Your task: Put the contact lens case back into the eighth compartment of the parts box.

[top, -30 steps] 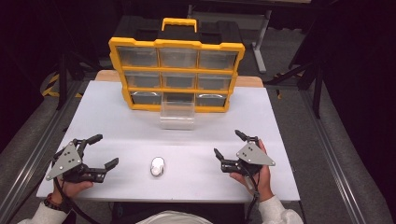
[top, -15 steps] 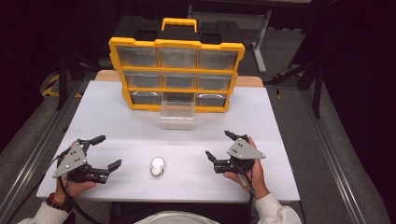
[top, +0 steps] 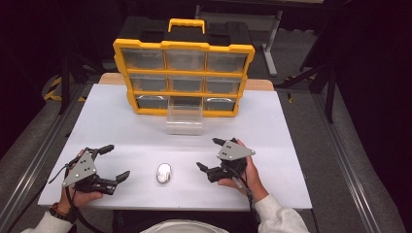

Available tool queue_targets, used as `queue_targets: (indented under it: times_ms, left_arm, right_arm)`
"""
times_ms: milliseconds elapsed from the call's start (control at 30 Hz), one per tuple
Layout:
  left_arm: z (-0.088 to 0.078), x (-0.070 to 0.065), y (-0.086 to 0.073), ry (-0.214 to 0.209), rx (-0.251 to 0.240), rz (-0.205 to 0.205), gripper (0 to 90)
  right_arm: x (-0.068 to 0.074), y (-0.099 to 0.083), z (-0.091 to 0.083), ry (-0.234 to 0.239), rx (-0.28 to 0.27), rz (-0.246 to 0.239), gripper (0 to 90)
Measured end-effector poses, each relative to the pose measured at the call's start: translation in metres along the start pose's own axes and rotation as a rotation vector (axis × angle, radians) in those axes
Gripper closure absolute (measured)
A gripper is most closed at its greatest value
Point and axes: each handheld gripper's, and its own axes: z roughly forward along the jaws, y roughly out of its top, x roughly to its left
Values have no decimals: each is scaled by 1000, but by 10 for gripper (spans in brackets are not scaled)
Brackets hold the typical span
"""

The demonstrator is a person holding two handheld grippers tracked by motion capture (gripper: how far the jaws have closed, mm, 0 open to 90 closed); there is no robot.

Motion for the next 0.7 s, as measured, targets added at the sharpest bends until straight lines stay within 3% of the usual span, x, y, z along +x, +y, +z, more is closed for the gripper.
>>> queue_targets:
  times_ms: [167, 200, 433, 700]
  left_arm:
    - [0, -1, -1, 4, 2, -1, 44]
    - [0, -1, -1, 4, 4, 1, 44]
    - [-1, -1, -1, 4, 3, 5, 45]
    - [-1, -2, -1, 3, -6, 0, 52]
  right_arm:
    - [18, 8, 36, 96, 68, -42, 82]
    - [18, 8, 36, 96, 68, -42, 82]
    - [41, 12, 73, 219, 153, -91, 83]
    - [55, 12, 99, 282, 219, -120, 91]
